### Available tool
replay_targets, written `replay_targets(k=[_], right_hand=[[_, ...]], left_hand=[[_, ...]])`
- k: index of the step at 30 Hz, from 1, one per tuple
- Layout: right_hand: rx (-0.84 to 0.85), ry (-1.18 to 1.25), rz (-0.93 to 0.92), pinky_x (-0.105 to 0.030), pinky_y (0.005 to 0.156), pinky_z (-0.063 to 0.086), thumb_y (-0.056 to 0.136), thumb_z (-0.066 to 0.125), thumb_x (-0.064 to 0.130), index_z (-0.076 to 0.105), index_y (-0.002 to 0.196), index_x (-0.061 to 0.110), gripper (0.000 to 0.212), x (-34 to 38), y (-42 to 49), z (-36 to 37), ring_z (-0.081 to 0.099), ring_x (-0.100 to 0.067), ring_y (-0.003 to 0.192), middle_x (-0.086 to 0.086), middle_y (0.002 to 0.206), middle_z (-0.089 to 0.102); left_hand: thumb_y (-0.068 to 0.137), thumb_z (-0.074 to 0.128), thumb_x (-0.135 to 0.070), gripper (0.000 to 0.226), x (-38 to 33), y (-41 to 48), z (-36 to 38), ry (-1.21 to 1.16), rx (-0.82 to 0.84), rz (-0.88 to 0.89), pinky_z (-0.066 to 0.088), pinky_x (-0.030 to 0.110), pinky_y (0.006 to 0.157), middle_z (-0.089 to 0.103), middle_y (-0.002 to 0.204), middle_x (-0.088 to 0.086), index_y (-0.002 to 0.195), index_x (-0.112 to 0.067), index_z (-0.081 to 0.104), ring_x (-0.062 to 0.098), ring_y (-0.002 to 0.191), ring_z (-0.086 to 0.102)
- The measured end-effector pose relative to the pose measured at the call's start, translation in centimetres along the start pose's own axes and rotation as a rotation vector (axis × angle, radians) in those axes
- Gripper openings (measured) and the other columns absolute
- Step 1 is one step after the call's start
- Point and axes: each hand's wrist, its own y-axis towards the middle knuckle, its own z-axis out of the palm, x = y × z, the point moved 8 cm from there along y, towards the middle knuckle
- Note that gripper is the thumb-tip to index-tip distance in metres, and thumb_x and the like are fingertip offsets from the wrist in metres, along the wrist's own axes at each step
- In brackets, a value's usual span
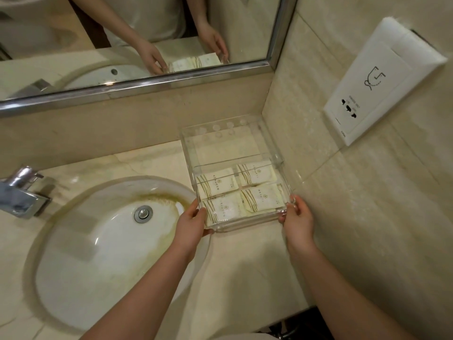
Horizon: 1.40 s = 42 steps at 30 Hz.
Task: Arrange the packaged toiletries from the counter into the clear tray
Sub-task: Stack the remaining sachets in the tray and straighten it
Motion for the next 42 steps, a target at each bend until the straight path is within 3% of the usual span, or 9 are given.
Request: replay_targets(k=[11,15,17,19,21,28,32,37,42], right_hand=[[0.044,0.077,0.025,-0.022,0.066,0.051,0.096,0.048,0.006,0.053,0.133,0.020,0.040,0.9,1.2,2.3,0.057,-0.009,0.070,-0.004,0.098,0.064],[0.045,0.027,-0.020,-0.032,0.075,0.048,0.090,0.053,0.002,0.061,0.094,0.029,0.028,1.6,1.3,3.1,0.058,-0.010,0.070,0.006,0.082,0.063],[0.044,0.016,-0.017,-0.035,0.086,0.050,0.086,0.060,0.012,0.060,0.109,0.028,0.028,1.8,1.2,3.5,0.063,-0.014,0.085,0.004,0.098,0.065],[0.059,-0.044,-0.026,-0.038,0.101,0.047,0.080,0.065,0.024,0.043,0.143,0.021,0.067,1.9,1.2,4.1,0.061,-0.017,0.111,0.002,0.128,0.060],[0.069,-0.085,-0.050,-0.033,0.105,0.043,0.083,0.066,0.022,0.029,0.152,0.018,0.079,2.6,0.8,4.6,0.056,-0.017,0.121,0.002,0.138,0.053],[0.102,-0.144,-0.087,-0.039,0.101,0.051,0.071,0.070,0.024,0.024,0.152,0.028,0.093,2.4,1.4,6.1,0.063,-0.012,0.114,0.005,0.137,0.058],[0.092,-0.206,-0.103,-0.023,0.086,0.050,0.081,0.069,0.013,0.023,0.153,0.023,0.086,2.4,2.0,6.2,0.066,-0.009,0.104,0.004,0.126,0.064],[0.072,-0.214,-0.130,-0.024,0.084,0.043,0.088,0.066,0.011,0.017,0.156,0.022,0.085,2.9,2.5,6.5,0.058,-0.009,0.096,0.008,0.113,0.049],[0.027,-0.208,-0.163,-0.021,0.092,0.035,0.089,0.070,0.026,0.021,0.155,0.017,0.083,4.2,2.3,6.6,0.052,-0.016,0.123,-0.003,0.148,0.041]], left_hand=[[0.087,0.056,-0.030,0.045,-0.6,2.4,0.1,-0.060,-0.025,-0.004,0.053,0.045,0.097,0.073,0.111,0.004,0.132,-0.034,0.058,0.020,0.104,0.069],[0.084,0.062,-0.018,0.042,-1.3,2.4,0.2,-0.048,-0.061,0.041,0.055,0.044,0.094,0.074,0.107,0.004,0.127,-0.022,0.061,0.022,0.099,0.070],[0.082,0.067,-0.019,0.061,-1.0,2.6,0.1,-0.076,-0.092,0.030,0.053,0.045,0.097,0.073,0.110,0.003,0.140,-0.016,0.048,0.021,0.101,0.069],[0.079,0.073,-0.021,0.076,-0.9,2.7,-0.1,-0.064,-0.116,0.035,0.051,0.043,0.099,0.066,0.121,0.002,0.146,-0.017,0.037,0.021,0.106,0.066],[0.079,0.078,-0.018,0.086,-1.2,2.5,0.0,0.003,-0.123,0.070,0.049,0.035,0.096,0.054,0.132,-0.002,0.150,-0.020,0.029,0.021,0.112,0.061],[0.060,0.082,-0.019,0.101,-3.3,2.8,0.7,0.350,-0.162,0.305,0.046,0.044,0.104,0.044,0.139,0.007,0.145,-0.025,0.029,0.026,0.126,0.046],[0.068,0.081,-0.008,0.104,-3.9,3.2,1.0,0.488,-0.205,0.354,0.041,0.045,0.107,0.039,0.140,0.017,0.151,-0.017,0.018,0.029,0.130,0.039],[0.070,0.082,-0.016,0.098,-4.2,4.1,0.4,0.518,-0.252,0.381,0.047,0.041,0.100,0.045,0.137,0.014,0.149,-0.014,0.025,0.028,0.124,0.047],[0.068,0.081,-0.020,0.093,-4.1,4.7,0.3,0.533,-0.263,0.406,0.050,0.040,0.094,0.050,0.135,0.011,0.146,-0.015,0.030,0.023,0.121,0.046]])
